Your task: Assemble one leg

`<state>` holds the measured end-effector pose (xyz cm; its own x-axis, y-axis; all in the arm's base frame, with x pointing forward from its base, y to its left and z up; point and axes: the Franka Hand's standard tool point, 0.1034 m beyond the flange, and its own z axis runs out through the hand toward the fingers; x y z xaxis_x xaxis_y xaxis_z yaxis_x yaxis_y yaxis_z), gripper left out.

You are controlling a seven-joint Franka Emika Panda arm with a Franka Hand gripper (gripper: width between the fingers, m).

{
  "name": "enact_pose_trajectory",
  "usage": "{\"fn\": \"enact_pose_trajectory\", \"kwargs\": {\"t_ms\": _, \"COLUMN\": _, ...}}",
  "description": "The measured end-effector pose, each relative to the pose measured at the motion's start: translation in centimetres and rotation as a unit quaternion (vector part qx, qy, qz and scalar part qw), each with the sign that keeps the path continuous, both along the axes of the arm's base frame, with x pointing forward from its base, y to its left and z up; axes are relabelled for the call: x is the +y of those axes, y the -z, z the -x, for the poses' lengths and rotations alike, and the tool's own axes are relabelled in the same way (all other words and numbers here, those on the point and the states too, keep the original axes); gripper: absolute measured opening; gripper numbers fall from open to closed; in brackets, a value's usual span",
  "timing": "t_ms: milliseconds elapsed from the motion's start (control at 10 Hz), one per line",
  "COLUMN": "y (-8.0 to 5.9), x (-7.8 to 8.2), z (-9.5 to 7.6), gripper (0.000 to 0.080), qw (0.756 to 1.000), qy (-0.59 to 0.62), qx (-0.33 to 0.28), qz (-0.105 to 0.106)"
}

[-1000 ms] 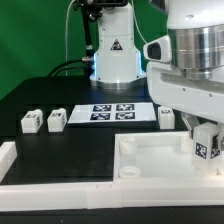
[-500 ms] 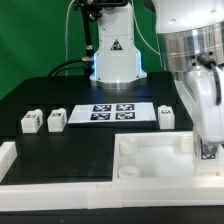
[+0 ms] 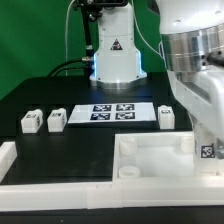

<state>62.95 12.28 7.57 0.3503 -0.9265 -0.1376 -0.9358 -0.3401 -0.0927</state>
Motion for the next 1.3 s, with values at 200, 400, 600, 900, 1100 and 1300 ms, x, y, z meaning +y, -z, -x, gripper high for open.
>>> {"fn": "enact_pose_trajectory", "kwargs": {"t_ms": 200, "y": 0.11, "x": -0.1, "z": -0.01, "gripper": 0.0646, "qw": 0.996, "qy": -0.087, "qx": -0.015, "qz": 0.004}}
{"fn": "enact_pose_trajectory", "kwargs": {"t_ms": 400, "y": 0.13, "x": -0.18, "z": -0.01, "gripper": 0.0649, "qw": 0.985, "qy": -0.17, "qx": -0.028, "qz": 0.008}}
{"fn": "enact_pose_trajectory", "kwargs": {"t_ms": 600, "y": 0.16, "x": -0.46, "z": 0.01, "gripper": 0.0649, "qw": 0.939, "qy": -0.338, "qx": -0.047, "qz": 0.029}}
{"fn": "enact_pose_trajectory", "kwargs": {"t_ms": 900, "y": 0.39, "x": -0.43, "z": 0.15, "gripper": 0.0649, "qw": 0.85, "qy": -0.52, "qx": -0.064, "qz": 0.052}}
{"fn": "enact_pose_trajectory", "kwargs": {"t_ms": 1100, "y": 0.41, "x": -0.48, "z": 0.15, "gripper": 0.0515, "qw": 0.866, "qy": -0.494, "qx": -0.061, "qz": 0.051}}
{"fn": "enact_pose_trajectory", "kwargs": {"t_ms": 1300, "y": 0.42, "x": -0.46, "z": 0.16, "gripper": 0.0375, "qw": 0.887, "qy": -0.455, "qx": -0.056, "qz": 0.05}}
